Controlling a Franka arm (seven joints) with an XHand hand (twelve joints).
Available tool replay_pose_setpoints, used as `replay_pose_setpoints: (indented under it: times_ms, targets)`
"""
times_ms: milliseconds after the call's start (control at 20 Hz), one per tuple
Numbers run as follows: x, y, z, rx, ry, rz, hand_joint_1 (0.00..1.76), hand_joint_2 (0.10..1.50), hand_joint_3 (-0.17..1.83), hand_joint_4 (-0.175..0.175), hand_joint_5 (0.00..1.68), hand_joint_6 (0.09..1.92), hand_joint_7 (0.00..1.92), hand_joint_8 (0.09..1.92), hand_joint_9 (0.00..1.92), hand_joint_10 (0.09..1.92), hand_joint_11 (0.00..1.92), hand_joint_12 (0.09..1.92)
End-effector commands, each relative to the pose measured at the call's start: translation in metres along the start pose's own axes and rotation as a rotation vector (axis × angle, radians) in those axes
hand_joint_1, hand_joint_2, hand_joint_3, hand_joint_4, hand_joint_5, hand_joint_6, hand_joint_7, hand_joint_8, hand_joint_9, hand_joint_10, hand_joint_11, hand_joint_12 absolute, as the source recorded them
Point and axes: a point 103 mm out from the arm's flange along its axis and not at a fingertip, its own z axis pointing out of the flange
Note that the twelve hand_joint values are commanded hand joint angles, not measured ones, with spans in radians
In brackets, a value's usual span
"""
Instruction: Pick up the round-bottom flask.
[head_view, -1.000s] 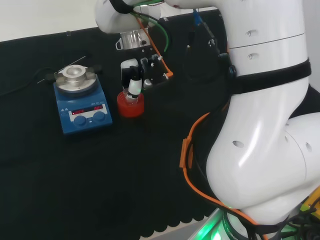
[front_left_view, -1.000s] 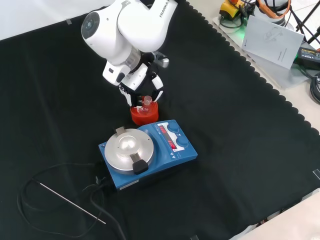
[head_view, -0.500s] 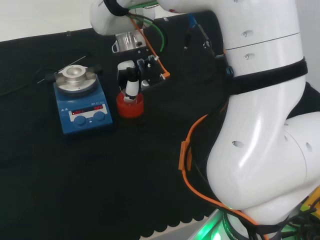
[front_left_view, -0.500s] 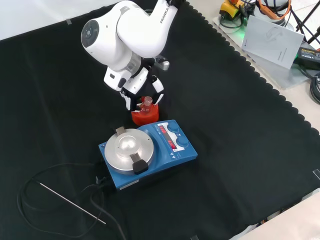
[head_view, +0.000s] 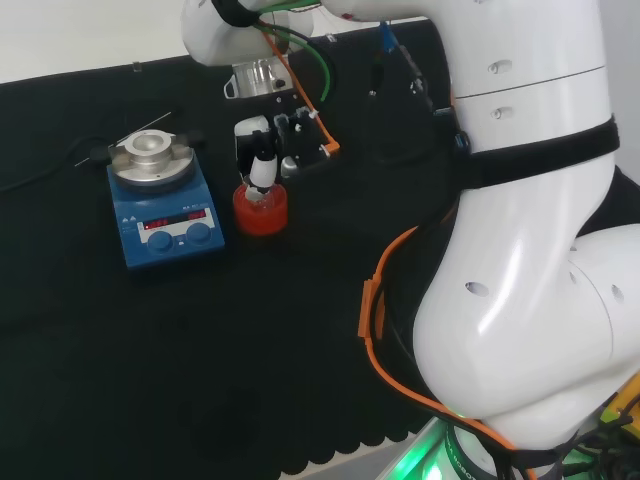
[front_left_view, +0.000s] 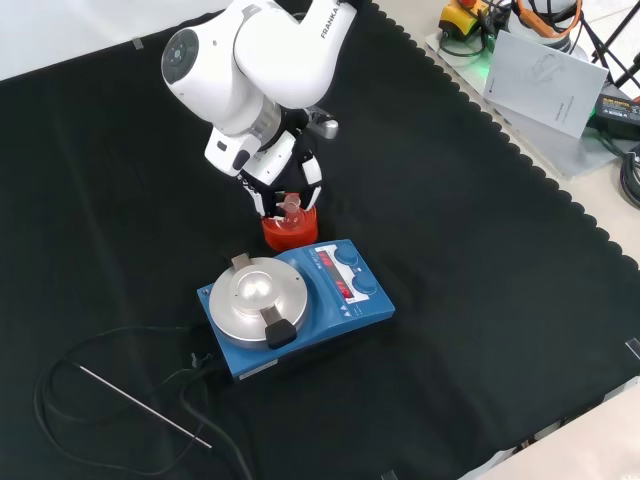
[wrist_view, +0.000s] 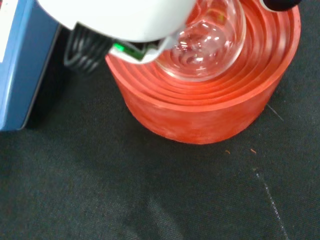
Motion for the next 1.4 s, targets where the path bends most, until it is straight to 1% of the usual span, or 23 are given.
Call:
replay_pose_setpoints:
  times_ms: [50,250,600,1150,1400]
  targets:
    - [-0.002,0.001,-0.006,-0.017,0.002,0.009,1.19,0.63,0.73,-0.175,1.23,0.75,1.33,0.72,1.48,0.55,1.35,1.05]
    - [-0.004,0.000,-0.009,-0.020,0.011,0.012,1.20,0.61,0.76,-0.175,1.25,0.74,1.37,0.69,1.52,0.51,1.40,1.01]
    - [-0.004,-0.002,-0.019,-0.036,0.004,0.025,1.20,0.58,0.79,-0.175,1.27,0.72,1.41,0.65,1.57,0.46,1.47,0.97]
    - [-0.004,-0.011,-0.028,-0.053,0.008,0.029,1.20,0.57,0.81,-0.175,1.28,0.72,1.44,0.63,1.59,0.43,1.50,0.95]
    - [0.005,-0.032,-0.050,-0.077,-0.006,0.037,1.20,0.57,0.82,-0.175,1.28,0.72,1.46,0.62,1.60,0.42,1.52,0.95]
